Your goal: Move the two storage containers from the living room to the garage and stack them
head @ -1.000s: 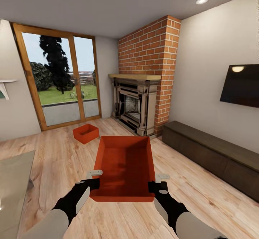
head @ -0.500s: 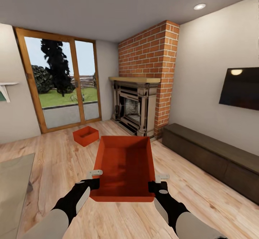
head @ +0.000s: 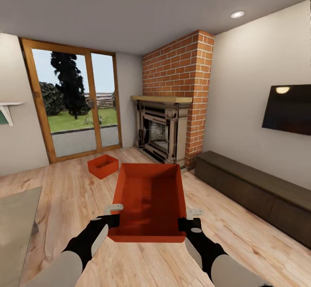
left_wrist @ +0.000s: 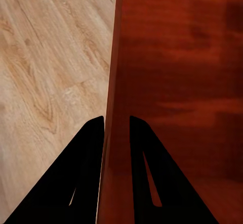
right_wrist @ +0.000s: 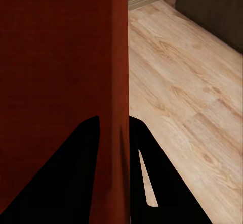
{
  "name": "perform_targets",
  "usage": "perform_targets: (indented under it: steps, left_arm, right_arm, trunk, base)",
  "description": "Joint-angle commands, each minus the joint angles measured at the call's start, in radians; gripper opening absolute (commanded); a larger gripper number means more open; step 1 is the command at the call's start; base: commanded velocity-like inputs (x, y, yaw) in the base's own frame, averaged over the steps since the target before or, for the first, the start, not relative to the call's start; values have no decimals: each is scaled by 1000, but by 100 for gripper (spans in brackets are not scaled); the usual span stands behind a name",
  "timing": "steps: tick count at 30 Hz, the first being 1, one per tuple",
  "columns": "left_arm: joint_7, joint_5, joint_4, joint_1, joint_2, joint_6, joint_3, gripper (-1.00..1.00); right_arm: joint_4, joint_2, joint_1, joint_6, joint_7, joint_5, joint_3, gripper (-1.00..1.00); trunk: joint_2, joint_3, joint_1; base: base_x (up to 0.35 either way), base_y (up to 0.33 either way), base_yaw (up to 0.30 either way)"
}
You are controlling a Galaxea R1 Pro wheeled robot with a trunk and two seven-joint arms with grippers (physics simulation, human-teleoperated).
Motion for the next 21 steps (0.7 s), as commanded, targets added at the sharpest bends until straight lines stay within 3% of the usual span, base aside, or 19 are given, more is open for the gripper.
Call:
perform_targets:
  steps: [1, 21]
  left_arm:
    - [24, -13, -1, -1, 2, 8, 2, -100]
    - [24, -13, -2, -1, 2, 8, 2, -100]
  right_arm:
    - [-2, -4, -1, 0, -60, 3, -2, -100]
    - [-2, -4, -1, 1, -59, 2, -4, -100]
  trunk:
    - [-1, 0, 0]
    - [-1, 21, 0]
  base:
    - [0, 0, 0]
    - [0, 0, 0]
